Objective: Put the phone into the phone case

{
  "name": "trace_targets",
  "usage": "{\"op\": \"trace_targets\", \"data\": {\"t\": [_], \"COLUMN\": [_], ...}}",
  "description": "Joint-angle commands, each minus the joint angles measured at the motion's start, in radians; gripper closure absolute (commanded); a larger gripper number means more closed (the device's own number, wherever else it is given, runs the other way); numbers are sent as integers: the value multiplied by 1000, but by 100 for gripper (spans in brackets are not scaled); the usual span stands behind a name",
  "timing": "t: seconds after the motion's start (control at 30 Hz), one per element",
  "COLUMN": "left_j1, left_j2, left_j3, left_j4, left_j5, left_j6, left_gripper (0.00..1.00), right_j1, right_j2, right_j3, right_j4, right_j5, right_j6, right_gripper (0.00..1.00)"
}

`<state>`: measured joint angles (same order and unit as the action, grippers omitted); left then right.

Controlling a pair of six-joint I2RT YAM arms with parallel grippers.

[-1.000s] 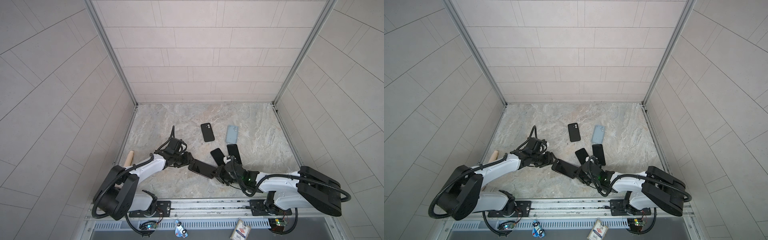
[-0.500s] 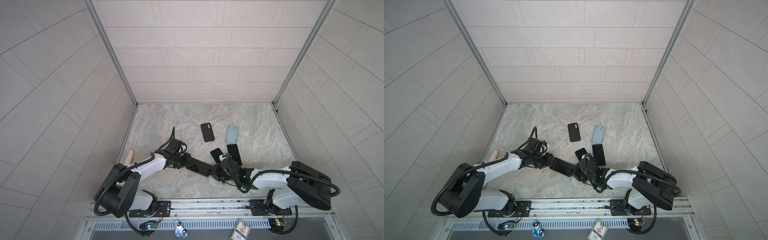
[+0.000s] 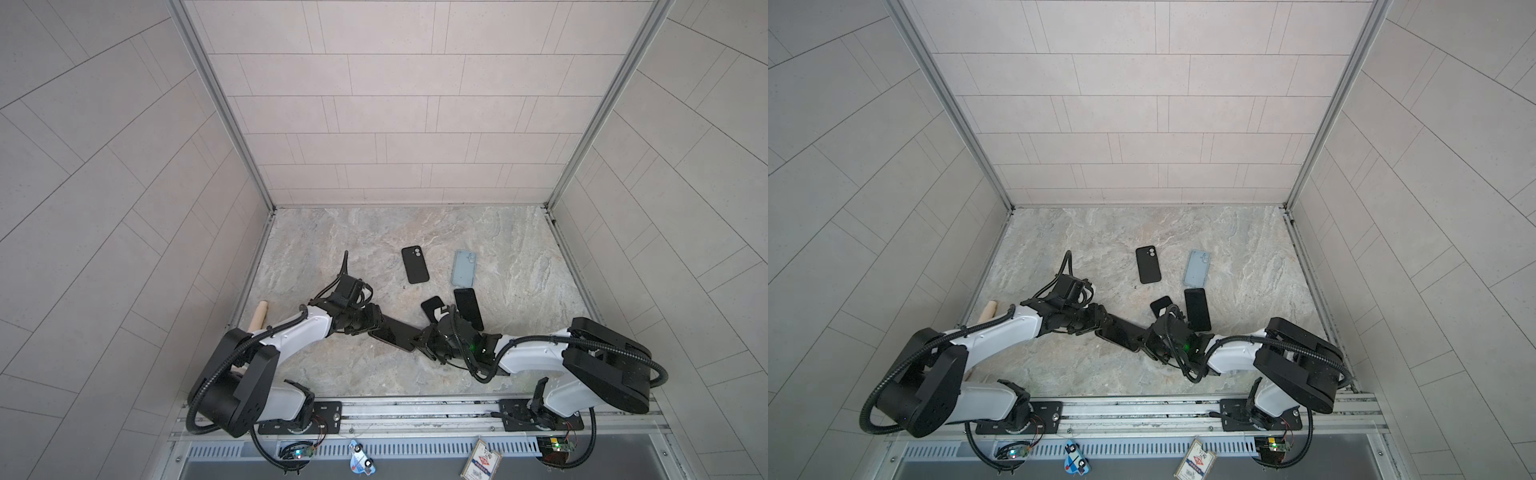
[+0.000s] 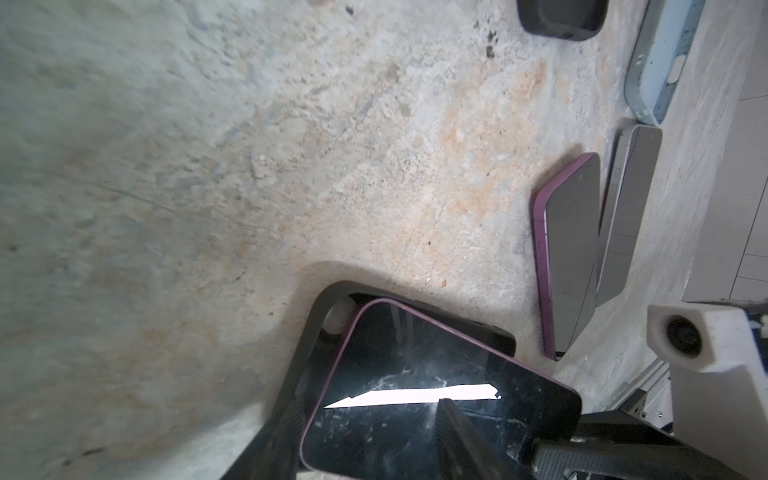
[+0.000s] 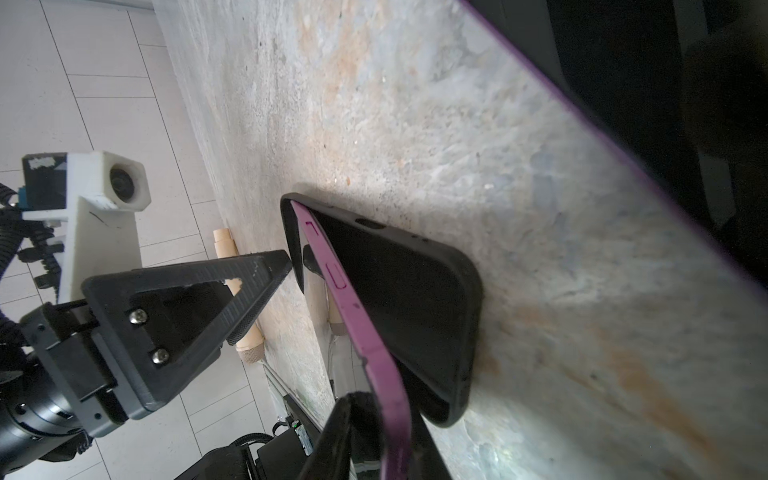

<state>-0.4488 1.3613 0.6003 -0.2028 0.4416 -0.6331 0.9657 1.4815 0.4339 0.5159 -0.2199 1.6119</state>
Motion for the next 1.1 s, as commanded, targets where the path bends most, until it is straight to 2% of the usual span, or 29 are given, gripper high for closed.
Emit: {"op": "trace_targets", "data": {"t": [0.0,0.27,0.6,0.83,1.07], "left_j1": [10,15,21,22,22], "left_j2": [-4,7,59,32,80], "left_j3": [33,47,13,22,3], "left_j4": [0,-36,3,-28,28], "left_j5": [-27,-55,-52,-96,-20], "left_j6": [-2,21,10,22,3], "left_gripper": [42,42,42,41,41], "right_j1": [-2,-4,-4,-4,-3], "right_j2": [16,40,49,51,57], "right_j3": [17,19,22,23,26], "right_j4": [19,44,52,53,56], "right_j5": [-14,-21,-28,-27,-29], "right_j6": [26,31,31,31,31], "right_gripper": [78,78,78,78,78]}}
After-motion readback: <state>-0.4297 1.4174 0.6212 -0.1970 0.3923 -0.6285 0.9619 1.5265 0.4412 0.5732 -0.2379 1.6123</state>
